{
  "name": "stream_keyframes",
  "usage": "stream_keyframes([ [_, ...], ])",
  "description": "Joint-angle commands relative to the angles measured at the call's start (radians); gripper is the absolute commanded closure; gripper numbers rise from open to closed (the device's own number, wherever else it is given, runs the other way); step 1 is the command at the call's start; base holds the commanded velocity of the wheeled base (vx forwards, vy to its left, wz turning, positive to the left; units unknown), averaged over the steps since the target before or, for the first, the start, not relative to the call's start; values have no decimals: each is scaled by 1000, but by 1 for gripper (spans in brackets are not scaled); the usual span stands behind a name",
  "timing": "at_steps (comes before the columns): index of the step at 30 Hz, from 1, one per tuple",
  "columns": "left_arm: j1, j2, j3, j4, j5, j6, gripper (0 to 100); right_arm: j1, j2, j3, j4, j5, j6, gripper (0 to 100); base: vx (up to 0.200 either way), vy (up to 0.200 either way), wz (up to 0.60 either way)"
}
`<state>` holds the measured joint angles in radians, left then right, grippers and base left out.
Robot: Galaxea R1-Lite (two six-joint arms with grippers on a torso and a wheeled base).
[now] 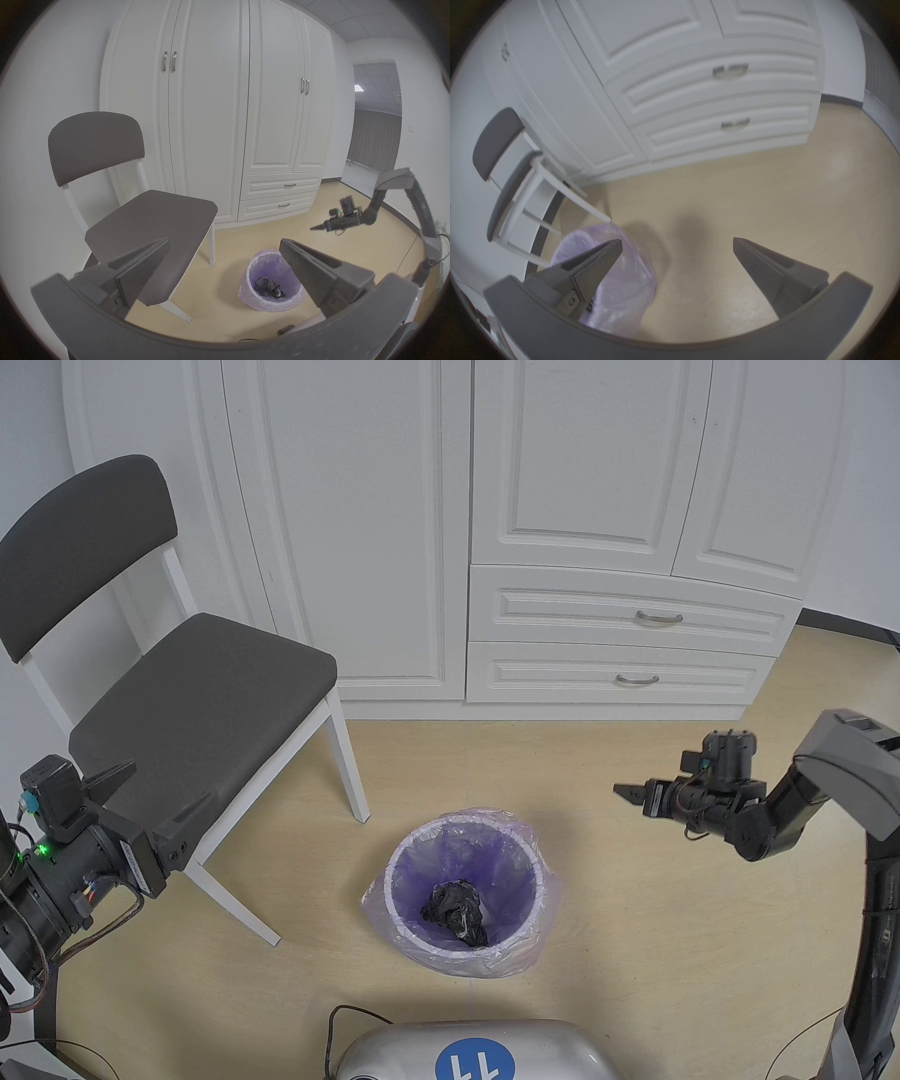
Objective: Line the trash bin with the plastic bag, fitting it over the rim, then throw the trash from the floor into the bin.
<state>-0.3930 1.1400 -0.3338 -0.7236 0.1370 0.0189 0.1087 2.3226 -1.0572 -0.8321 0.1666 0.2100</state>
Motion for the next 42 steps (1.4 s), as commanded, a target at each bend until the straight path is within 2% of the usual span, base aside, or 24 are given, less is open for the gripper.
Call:
stream_keyframes([
  [1,48,-20,10,-10,3,1,0,20,-307,83,-16,-73,14,0,0,0,0],
  [6,68,-55,-10,-10,3,10,0,14,-407,20,77,-81,9,0,0,0,0],
  [8,89,-40,-83,6,21,27,0,2,-473,-21,159,-82,6,0,0,0,0],
  [13,167,-34,-191,30,19,73,0,-35,-551,-52,223,-82,-40,0,0,0,0],
  [15,209,-26,-278,81,16,93,0,-54,-595,-55,251,-81,-67,0,0,0,0],
  [21,218,-20,-413,155,-5,90,0,-58,-657,-122,268,-85,-75,0,0,0,0],
  [27,220,-31,-453,141,1,88,0,-41,-749,-182,304,-167,-84,0,0,0,0],
  [30,221,-25,-461,127,1,82,0,-43,-810,-171,306,-173,-86,0,0,0,0],
  [32,221,-20,-462,116,1,73,0,-44,-841,-162,308,-185,-86,0,0,0,0],
  [33,223,-13,-456,102,0,42,0,-49,-884,-145,308,-217,-90,0,0,0,0],
  [35,226,-6,-453,90,0,29,0,-55,-927,-136,308,-240,-104,0,0,0,0],
  [42,256,-8,-493,84,-4,26,0,-78,-1080,-73,309,-243,-129,0,0,0,0],
])
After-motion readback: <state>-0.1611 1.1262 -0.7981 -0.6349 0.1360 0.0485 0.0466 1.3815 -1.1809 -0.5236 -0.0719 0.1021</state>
